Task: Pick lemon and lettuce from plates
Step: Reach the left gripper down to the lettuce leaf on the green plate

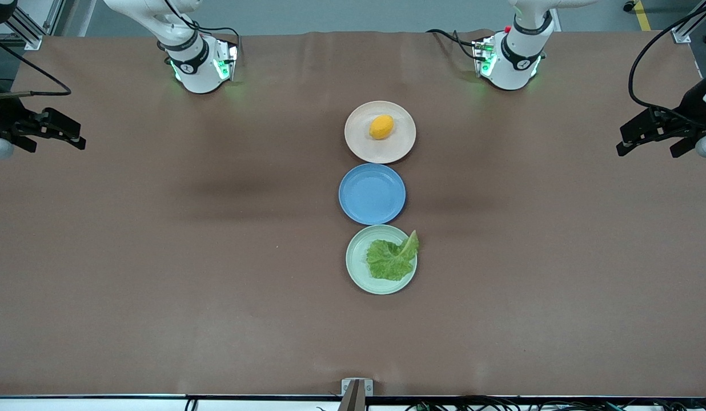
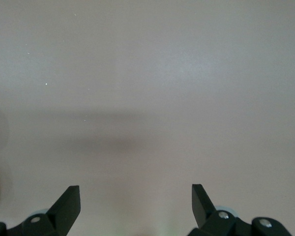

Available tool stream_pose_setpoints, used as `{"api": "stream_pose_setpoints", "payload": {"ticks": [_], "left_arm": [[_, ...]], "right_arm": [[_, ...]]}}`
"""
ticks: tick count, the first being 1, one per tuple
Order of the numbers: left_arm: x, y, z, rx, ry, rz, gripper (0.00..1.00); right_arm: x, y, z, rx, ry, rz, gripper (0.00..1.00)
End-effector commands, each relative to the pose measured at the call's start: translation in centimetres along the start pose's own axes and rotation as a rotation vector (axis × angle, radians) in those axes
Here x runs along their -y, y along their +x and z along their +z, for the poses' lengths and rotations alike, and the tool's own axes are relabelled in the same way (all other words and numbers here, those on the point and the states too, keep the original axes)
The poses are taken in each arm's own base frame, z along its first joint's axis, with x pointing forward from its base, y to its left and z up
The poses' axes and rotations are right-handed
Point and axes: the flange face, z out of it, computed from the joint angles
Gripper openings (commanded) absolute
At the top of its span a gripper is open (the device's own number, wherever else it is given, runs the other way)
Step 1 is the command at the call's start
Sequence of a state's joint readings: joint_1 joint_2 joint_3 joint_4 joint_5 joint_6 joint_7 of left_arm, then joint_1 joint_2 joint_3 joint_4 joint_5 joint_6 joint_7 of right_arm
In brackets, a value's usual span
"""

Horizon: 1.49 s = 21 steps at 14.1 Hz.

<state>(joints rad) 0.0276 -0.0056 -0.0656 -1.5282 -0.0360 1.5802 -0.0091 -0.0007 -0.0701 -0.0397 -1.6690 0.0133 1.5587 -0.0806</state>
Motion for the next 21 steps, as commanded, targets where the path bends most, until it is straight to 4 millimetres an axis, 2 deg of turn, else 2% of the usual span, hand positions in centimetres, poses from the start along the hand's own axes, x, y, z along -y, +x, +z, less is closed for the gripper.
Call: {"api": "stream_pose_setpoints", "payload": {"ticks": [1,7,10,12,15,19,21], "left_arm": [[-0.1,-0.6,-0.6,-0.001,0.011,0.016,1.00],[-0.1,-0.6,-0.6,0.002,0.011,0.001,1.00],[-0.7,-0.1,1.1,0.050,0.005,0.004,1.00],[-2.1,0.4,2.6,0.079,0.002,-0.013,1.00],[-8.0,1.7,7.0,0.149,0.003,-0.050,1.00],[-16.5,3.1,14.7,0.206,0.033,-0.165,1.00],[-20.9,2.8,18.0,0.216,0.058,-0.208,1.00]], "right_arm": [[0.1,-0.6,0.1,-0.008,0.017,0.015,1.00],[0.3,-0.7,0.0,-0.006,0.028,0.050,1.00],[0.7,-0.7,0.0,-0.007,0.027,0.072,1.00],[0.5,-0.7,0.0,-0.011,0.027,0.069,1.00],[0.7,-0.4,-0.2,-0.030,0.026,0.059,1.00],[0.5,-0.3,-0.2,-0.036,0.025,0.019,1.00],[0.4,-0.4,-0.1,-0.028,0.026,0.020,1.00]]}}
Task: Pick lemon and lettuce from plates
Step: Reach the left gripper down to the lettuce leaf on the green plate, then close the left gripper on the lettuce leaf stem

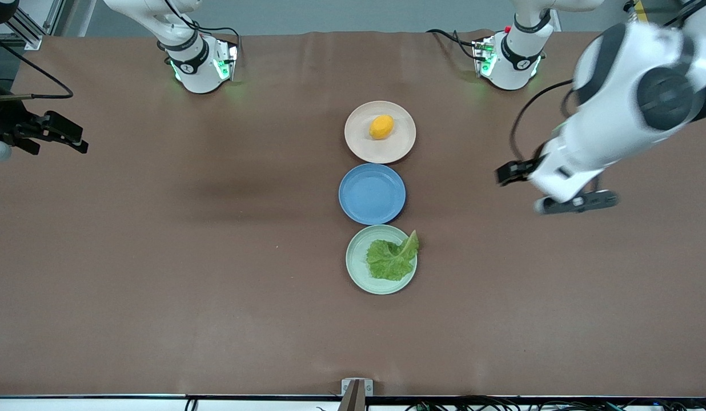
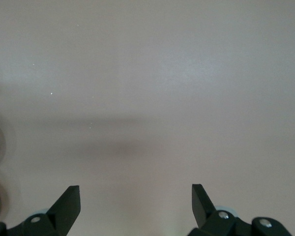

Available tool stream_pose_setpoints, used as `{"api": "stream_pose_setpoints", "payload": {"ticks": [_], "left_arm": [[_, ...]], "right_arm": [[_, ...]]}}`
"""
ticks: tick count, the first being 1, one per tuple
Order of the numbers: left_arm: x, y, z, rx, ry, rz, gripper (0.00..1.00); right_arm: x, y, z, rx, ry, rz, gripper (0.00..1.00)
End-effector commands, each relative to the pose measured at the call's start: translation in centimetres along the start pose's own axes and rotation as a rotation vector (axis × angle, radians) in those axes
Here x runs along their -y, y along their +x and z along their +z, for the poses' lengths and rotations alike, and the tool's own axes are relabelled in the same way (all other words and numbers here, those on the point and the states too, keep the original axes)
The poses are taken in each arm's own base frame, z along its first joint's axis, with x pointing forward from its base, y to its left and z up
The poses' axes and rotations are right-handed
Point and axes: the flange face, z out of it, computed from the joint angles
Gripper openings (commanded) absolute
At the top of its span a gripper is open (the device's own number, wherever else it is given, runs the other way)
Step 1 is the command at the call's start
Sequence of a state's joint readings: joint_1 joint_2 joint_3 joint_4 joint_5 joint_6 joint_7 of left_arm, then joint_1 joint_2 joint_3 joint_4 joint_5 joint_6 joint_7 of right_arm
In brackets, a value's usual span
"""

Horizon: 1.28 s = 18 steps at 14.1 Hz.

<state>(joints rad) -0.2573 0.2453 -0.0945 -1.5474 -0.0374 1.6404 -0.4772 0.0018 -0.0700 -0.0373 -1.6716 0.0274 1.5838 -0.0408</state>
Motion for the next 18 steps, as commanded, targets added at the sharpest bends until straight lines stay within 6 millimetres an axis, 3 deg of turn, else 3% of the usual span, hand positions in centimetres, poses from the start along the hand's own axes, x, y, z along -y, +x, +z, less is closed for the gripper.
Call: {"api": "stream_pose_setpoints", "payload": {"ticks": [1,3,6,8,12,18], "left_arm": [[-5.0,0.4,3.4,-0.013,0.004,-0.086,1.00],[-9.2,0.7,6.6,-0.051,-0.032,-0.207,1.00],[-14.2,1.5,11.1,-0.066,-0.112,-0.525,1.00],[-17.6,1.9,13.8,-0.103,-0.180,-0.647,1.00],[-20.3,3.2,19.6,-0.132,-0.272,-0.828,1.00],[-21.9,3.7,24.6,-0.208,-0.315,-0.801,1.00]], "right_arm": [[-0.1,-0.7,0.0,-0.005,0.014,-0.013,1.00],[-0.1,-0.7,0.1,0.000,0.014,-0.010,1.00],[-0.1,-0.7,0.1,0.000,0.014,-0.010,1.00],[0.0,-0.8,0.1,0.003,0.014,-0.011,1.00],[0.0,-0.8,0.2,0.006,0.014,-0.008,1.00],[0.1,-0.8,0.3,0.015,0.014,-0.008,1.00]]}}
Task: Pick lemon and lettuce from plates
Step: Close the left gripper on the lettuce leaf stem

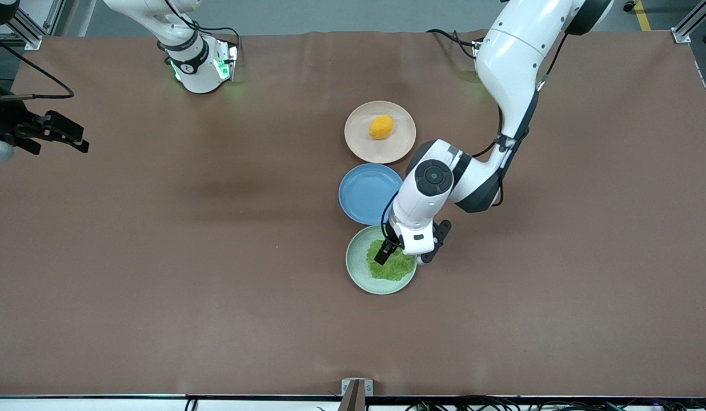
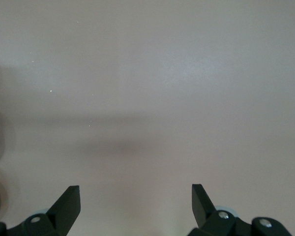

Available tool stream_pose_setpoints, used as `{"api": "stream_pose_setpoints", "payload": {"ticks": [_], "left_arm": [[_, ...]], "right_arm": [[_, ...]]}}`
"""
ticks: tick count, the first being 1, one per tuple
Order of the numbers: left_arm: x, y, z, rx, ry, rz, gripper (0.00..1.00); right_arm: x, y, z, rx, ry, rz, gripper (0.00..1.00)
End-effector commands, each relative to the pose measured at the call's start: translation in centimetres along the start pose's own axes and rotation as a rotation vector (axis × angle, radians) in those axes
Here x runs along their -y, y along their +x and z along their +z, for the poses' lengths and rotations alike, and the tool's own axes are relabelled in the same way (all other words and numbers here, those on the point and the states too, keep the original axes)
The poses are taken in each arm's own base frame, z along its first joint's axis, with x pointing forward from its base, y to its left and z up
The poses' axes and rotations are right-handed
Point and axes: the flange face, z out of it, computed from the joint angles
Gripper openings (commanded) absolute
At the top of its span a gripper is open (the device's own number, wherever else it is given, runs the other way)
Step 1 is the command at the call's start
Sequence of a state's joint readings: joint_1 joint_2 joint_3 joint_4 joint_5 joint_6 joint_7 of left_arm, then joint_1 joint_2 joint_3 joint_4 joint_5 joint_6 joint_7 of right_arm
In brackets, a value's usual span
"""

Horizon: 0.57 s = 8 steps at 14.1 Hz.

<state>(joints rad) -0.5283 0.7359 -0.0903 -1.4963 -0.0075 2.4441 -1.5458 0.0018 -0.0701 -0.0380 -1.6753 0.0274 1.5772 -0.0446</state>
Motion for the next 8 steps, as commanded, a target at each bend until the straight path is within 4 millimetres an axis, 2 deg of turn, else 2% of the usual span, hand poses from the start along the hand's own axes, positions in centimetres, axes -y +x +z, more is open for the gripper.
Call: {"api": "stream_pose_setpoints", "payload": {"ticks": [1,4,8], "left_arm": [[0.0,-0.6,2.6,-0.031,-0.011,0.019,1.00],[0.8,-1.2,4.4,-0.041,0.014,0.044,0.93],[1.4,-1.2,6.0,-0.037,0.037,0.042,0.82]], "right_arm": [[0.1,-0.7,-0.1,0.005,0.014,-0.007,1.00],[0.1,-0.8,-0.2,0.011,0.014,-0.006,1.00],[0.2,-1.0,-1.0,0.034,0.013,-0.011,1.00]]}}
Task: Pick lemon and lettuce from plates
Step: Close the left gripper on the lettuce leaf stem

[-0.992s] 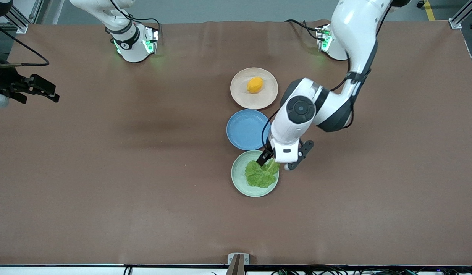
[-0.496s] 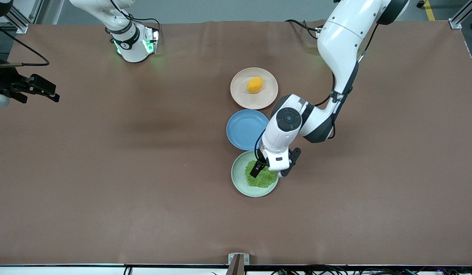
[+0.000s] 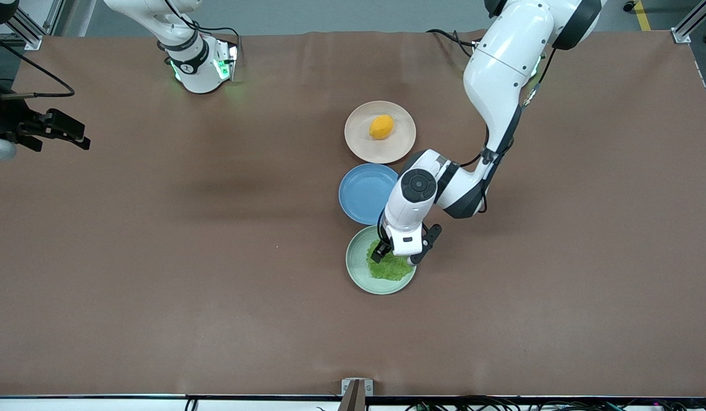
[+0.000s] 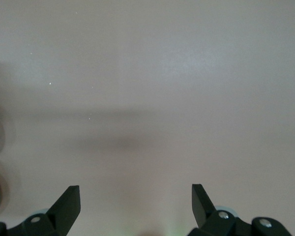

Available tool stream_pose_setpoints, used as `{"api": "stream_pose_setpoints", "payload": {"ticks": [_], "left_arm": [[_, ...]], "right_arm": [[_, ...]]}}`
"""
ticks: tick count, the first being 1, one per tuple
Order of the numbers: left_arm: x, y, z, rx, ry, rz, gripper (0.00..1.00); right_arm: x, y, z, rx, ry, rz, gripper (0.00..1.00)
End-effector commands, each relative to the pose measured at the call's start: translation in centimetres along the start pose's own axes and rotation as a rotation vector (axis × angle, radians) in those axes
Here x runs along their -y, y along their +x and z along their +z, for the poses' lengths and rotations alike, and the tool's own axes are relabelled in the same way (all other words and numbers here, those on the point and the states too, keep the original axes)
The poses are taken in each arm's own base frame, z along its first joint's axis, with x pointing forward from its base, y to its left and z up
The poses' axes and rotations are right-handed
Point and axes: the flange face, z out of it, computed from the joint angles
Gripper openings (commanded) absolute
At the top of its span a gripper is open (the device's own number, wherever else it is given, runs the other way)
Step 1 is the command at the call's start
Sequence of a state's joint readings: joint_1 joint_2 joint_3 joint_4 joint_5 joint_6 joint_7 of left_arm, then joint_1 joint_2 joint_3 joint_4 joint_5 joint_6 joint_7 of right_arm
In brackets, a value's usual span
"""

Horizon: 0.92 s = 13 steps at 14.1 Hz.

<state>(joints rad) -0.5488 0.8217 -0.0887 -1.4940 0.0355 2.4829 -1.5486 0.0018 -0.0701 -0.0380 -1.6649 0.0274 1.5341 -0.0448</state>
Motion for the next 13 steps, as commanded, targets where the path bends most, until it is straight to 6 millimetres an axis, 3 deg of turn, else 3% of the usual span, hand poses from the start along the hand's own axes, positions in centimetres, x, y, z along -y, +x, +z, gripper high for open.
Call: {"api": "stream_pose_setpoints", "payload": {"ticks": [1,9,13], "left_arm": [[-0.3,-0.1,0.4,-0.019,-0.008,-0.002,0.79],[-0.3,-0.2,0.5,-0.017,-0.008,-0.003,0.36],[-0.4,-0.1,0.4,-0.020,-0.010,-0.001,0.19]], "right_arm": [[0.2,-0.4,-0.5,0.009,0.012,-0.011,1.00],[-0.6,2.5,0.6,-0.009,-0.002,-0.011,1.00],[-2.1,4.8,3.7,0.009,0.000,0.014,1.00]]}}
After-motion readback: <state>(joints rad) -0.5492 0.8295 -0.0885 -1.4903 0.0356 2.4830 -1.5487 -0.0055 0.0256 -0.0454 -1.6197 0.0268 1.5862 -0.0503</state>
